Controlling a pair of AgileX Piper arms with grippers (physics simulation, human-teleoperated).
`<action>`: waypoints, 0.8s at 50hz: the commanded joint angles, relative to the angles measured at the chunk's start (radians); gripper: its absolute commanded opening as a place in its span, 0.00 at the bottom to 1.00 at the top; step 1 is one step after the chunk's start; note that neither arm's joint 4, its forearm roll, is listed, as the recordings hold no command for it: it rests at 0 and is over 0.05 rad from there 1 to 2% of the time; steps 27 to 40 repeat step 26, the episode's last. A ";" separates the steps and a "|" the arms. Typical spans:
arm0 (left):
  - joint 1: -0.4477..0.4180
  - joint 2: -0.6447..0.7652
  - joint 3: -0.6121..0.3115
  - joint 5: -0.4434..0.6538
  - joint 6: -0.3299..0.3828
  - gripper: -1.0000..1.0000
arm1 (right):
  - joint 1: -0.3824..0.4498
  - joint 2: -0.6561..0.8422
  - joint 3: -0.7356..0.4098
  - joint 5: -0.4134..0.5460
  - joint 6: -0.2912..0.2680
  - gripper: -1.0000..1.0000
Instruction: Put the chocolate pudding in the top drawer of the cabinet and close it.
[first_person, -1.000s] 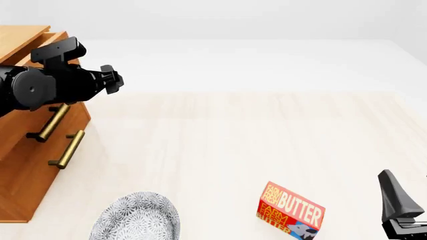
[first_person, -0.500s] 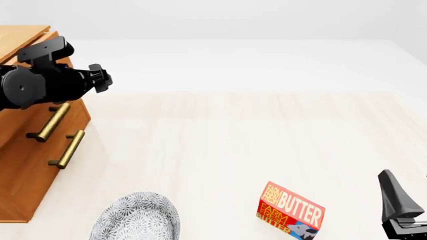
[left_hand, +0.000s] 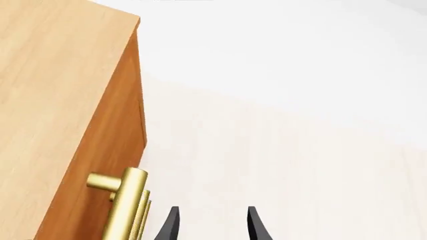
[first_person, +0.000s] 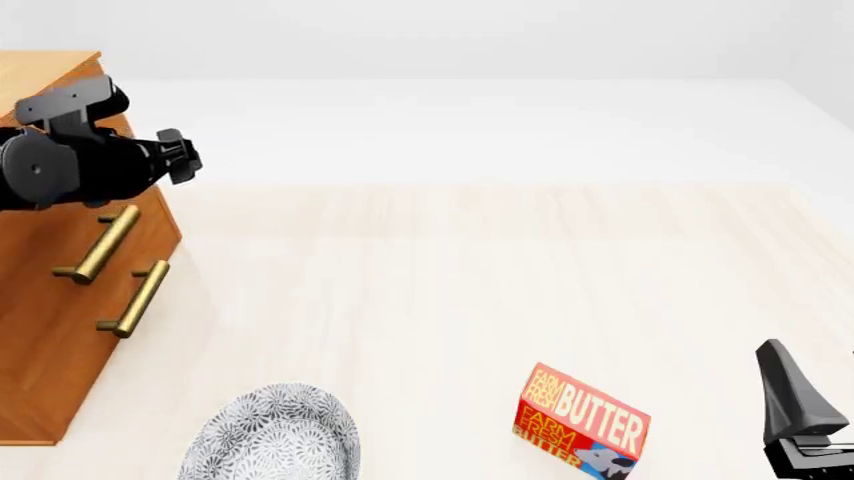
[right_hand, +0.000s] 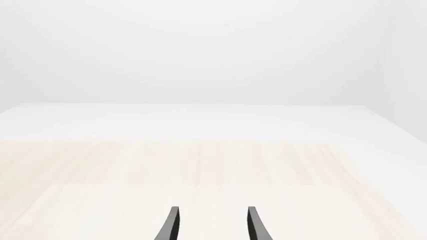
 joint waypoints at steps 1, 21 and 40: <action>0.054 0.030 -0.010 -0.014 0.022 1.00 | 0.000 0.000 0.000 0.000 0.000 1.00; 0.123 0.021 -0.006 -0.023 0.054 1.00 | 0.000 0.000 0.000 0.000 0.000 1.00; 0.110 0.019 0.038 -0.049 0.043 1.00 | 0.000 0.000 0.000 0.000 0.000 1.00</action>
